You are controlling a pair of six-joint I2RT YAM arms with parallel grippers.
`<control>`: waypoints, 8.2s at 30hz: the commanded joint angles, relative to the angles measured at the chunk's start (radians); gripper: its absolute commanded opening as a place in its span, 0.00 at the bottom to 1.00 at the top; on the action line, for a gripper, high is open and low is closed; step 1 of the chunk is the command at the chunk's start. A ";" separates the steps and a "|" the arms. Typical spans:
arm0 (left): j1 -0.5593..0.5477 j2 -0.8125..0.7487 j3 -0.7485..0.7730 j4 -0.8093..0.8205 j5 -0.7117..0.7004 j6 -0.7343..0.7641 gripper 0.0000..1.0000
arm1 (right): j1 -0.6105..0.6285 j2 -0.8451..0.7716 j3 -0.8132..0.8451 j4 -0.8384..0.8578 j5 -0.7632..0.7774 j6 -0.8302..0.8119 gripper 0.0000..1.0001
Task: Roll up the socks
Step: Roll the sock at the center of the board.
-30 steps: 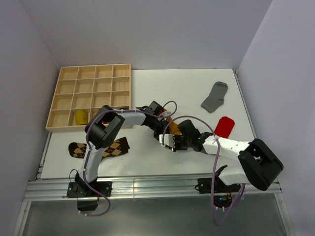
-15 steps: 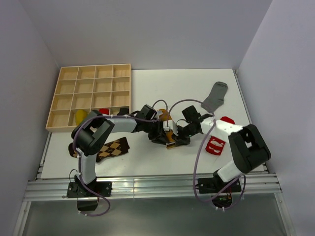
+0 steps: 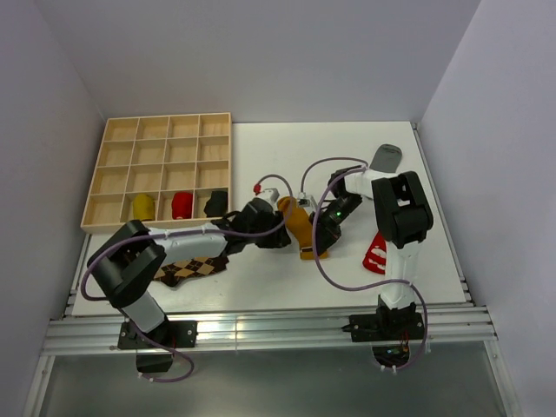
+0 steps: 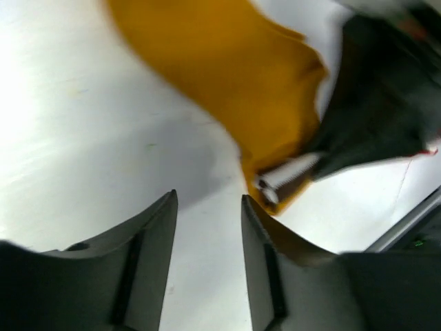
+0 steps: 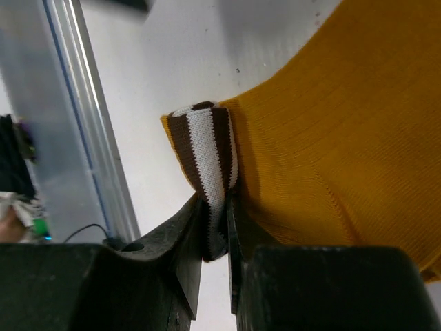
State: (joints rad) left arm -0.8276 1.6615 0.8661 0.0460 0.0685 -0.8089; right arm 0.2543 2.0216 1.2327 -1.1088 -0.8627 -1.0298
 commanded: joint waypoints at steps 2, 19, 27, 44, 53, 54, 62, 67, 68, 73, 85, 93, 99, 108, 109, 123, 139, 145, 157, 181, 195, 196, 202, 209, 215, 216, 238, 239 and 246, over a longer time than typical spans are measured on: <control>-0.145 -0.048 0.024 0.104 -0.226 0.253 0.49 | -0.003 0.055 0.068 -0.072 0.028 0.115 0.13; -0.268 0.122 0.071 0.314 -0.217 0.520 0.55 | -0.004 0.086 0.077 0.037 0.123 0.281 0.14; -0.235 0.178 0.083 0.350 -0.153 0.505 0.52 | -0.004 0.100 0.094 0.038 0.123 0.298 0.14; -0.108 0.280 0.085 0.281 0.145 0.249 0.00 | -0.006 -0.082 -0.028 0.283 0.182 0.428 0.45; -0.016 0.294 0.122 0.108 0.328 0.175 0.00 | -0.093 -0.355 -0.176 0.525 0.212 0.516 0.57; -0.010 0.299 0.131 0.082 0.342 0.174 0.00 | -0.102 -0.372 -0.188 0.538 0.211 0.513 0.57; 0.051 0.412 0.257 -0.122 0.511 0.136 0.00 | -0.115 -0.675 -0.469 0.783 0.260 0.355 0.59; 0.070 0.455 0.313 -0.208 0.568 0.113 0.00 | -0.093 -0.845 -0.605 0.811 0.235 0.194 0.65; 0.073 0.458 0.323 -0.228 0.568 0.116 0.00 | -0.060 -0.863 -0.624 0.810 0.247 0.168 0.65; 0.081 0.481 0.372 -0.299 0.580 0.136 0.00 | 0.075 -0.952 -0.719 0.846 0.345 0.073 0.66; 0.079 0.506 0.379 -0.298 0.582 0.129 0.00 | 0.284 -0.943 -0.788 0.960 0.476 0.073 0.72; 0.079 0.511 0.389 -0.301 0.591 0.134 0.00 | 0.387 -0.851 -0.791 1.021 0.557 0.083 0.67; 0.081 0.494 0.363 -0.272 0.597 0.120 0.03 | 0.388 -0.764 -0.754 1.015 0.582 0.134 0.31; 0.090 0.342 0.211 -0.086 0.492 0.033 0.36 | 0.294 -0.680 -0.600 0.778 0.369 0.162 0.20; 0.090 0.322 0.191 -0.065 0.479 0.027 0.38 | 0.258 -0.661 -0.578 0.709 0.343 0.159 0.20; 0.090 -0.006 -0.085 0.221 0.162 0.092 0.47 | 0.094 -0.186 -0.133 0.195 0.145 0.132 0.19; -0.156 0.046 -0.001 0.290 -0.122 0.431 0.57 | 0.076 0.045 0.076 0.076 0.132 0.267 0.20; -0.163 0.122 0.040 0.301 -0.173 0.447 0.57 | 0.071 0.051 0.065 0.095 0.152 0.280 0.20; -0.162 0.204 0.089 0.258 -0.078 0.384 0.12 | 0.059 0.002 0.011 0.188 0.186 0.327 0.32; -0.051 0.336 0.316 -0.169 0.217 0.218 0.00 | -0.132 -0.704 -0.490 0.771 0.300 0.344 0.63; 0.007 0.431 0.395 -0.281 0.384 0.198 0.00 | 0.006 -1.023 -0.740 0.802 0.321 0.024 0.72; 0.010 0.434 0.398 -0.284 0.393 0.200 0.00 | 0.035 -1.031 -0.751 0.814 0.338 0.025 0.72; 0.021 0.457 0.399 -0.290 0.433 0.191 0.00 | 0.181 -1.035 -0.800 0.869 0.422 0.004 0.77; 0.033 0.463 0.386 -0.276 0.479 0.182 0.00 | 0.258 -1.000 -0.826 0.935 0.496 -0.027 0.77; 0.033 0.468 0.392 -0.285 0.487 0.188 0.00 | 0.299 -0.928 -0.849 1.000 0.568 -0.047 0.75; 0.035 0.468 0.392 -0.284 0.490 0.189 0.00 | 0.304 -0.919 -0.849 1.012 0.579 -0.047 0.74; 0.071 0.178 0.120 0.029 0.252 0.119 0.45 | 0.238 -0.600 -0.461 0.528 0.329 0.108 0.25; 0.073 0.161 0.105 0.041 0.226 0.114 0.46 | 0.228 -0.584 -0.446 0.509 0.323 0.111 0.25; 0.073 -0.001 -0.054 0.199 0.080 0.099 0.48 | 0.140 -0.329 -0.248 0.259 0.263 0.106 0.25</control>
State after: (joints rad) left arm -0.7559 1.7416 0.8547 0.1280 0.2440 -0.7029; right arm 0.4217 1.6093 0.9073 -0.6773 -0.5617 -0.9318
